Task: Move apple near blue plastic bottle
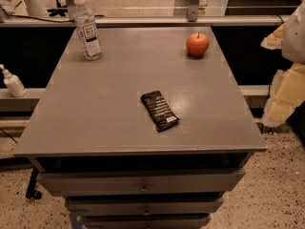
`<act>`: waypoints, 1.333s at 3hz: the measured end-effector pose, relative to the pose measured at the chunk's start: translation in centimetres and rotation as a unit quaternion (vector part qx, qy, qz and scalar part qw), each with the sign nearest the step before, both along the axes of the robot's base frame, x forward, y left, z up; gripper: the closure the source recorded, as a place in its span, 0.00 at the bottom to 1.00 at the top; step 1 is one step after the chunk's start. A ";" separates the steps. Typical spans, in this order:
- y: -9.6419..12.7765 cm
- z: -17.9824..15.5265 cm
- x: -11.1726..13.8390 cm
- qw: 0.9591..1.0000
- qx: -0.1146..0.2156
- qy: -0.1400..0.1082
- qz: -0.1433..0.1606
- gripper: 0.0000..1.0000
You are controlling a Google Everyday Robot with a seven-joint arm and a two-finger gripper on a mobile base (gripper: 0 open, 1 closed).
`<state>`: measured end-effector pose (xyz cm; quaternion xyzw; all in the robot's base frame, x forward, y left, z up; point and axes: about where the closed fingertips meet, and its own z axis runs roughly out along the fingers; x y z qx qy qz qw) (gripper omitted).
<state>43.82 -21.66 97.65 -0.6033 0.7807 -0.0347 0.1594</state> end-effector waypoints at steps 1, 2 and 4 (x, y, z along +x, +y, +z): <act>0.0 0.0 0.0 1.000 0.000 0.000 0.000 0.00; -0.1 -0.4 1.1 1.000 0.014 -0.014 -0.002 0.00; -3.6 -2.7 11.0 0.993 0.078 -0.080 -0.045 0.00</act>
Offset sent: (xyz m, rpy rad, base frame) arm 0.0309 -0.0039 -0.0169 0.0782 -0.0555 -0.0096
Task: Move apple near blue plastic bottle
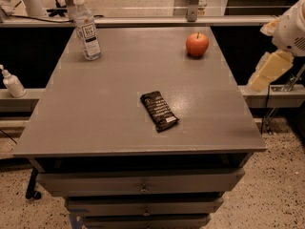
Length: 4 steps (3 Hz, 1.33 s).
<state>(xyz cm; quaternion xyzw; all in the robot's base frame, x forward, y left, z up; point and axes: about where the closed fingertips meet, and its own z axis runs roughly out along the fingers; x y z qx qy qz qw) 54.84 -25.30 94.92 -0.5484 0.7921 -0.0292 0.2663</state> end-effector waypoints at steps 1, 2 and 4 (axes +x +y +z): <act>-1.3 -0.9 5.7 0.997 0.064 -0.031 -0.030 0.00; -0.6 -2.0 11.3 0.988 0.141 -0.055 -0.041 0.00; 2.7 -5.6 18.8 0.959 0.274 -0.057 -0.038 0.00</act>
Offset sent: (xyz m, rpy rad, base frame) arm 0.1810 -0.0032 -0.0272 0.4845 -0.1746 -0.1108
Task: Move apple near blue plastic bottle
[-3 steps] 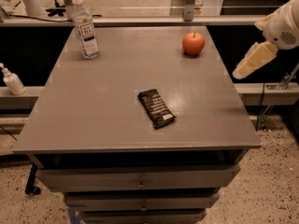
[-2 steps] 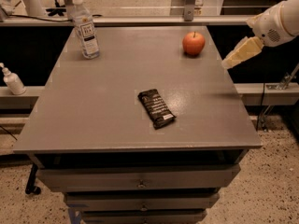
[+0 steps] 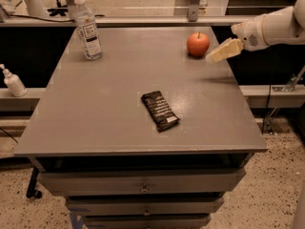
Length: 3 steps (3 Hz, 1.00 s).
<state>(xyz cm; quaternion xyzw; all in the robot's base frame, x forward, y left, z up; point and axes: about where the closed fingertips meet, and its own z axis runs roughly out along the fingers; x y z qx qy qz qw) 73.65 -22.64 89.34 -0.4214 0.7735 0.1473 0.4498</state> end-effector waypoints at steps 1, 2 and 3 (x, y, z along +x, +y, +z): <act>2.1 -1.3 2.3 1.000 0.027 -0.004 0.015 0.00; 3.3 -2.4 4.4 0.999 0.043 -0.007 0.019 0.00; 4.3 -3.3 6.1 0.998 0.056 -0.007 0.018 0.17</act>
Offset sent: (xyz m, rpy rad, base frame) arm 0.0741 0.0386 -0.0327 0.1266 -0.0272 0.0389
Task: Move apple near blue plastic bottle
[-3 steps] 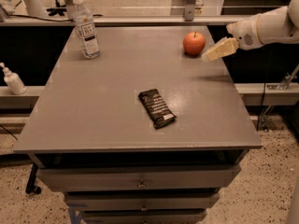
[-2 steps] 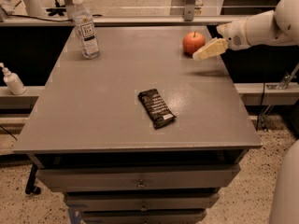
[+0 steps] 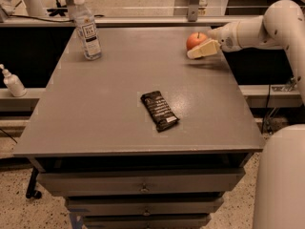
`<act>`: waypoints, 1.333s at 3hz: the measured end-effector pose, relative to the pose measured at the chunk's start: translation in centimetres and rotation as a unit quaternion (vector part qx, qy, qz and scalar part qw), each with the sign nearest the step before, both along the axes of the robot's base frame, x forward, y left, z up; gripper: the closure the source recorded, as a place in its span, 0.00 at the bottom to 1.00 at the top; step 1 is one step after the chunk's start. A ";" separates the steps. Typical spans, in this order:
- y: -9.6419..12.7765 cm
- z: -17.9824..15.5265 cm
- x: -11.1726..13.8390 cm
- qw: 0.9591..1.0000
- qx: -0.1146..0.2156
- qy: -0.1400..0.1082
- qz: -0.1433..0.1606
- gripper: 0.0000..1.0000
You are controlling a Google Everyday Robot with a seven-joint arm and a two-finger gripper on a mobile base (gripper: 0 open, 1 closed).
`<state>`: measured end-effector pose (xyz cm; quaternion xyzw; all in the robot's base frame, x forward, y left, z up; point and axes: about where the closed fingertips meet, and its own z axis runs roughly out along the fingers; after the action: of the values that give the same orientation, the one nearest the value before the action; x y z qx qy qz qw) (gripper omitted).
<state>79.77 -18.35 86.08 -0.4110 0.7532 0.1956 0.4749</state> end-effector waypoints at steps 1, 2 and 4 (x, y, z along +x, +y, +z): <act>0.0 -0.2 1.1 1.000 0.006 -0.004 -0.009 0.41; -0.3 0.0 1.4 1.000 0.016 -0.001 -0.019 0.64; 3.0 7.5 -3.5 0.999 0.044 0.010 -0.009 1.00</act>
Offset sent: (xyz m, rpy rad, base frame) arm 0.0152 -0.0164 0.0087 0.0571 0.0008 -0.0730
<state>76.31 -15.36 93.59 -0.3809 0.7523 0.2279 0.4869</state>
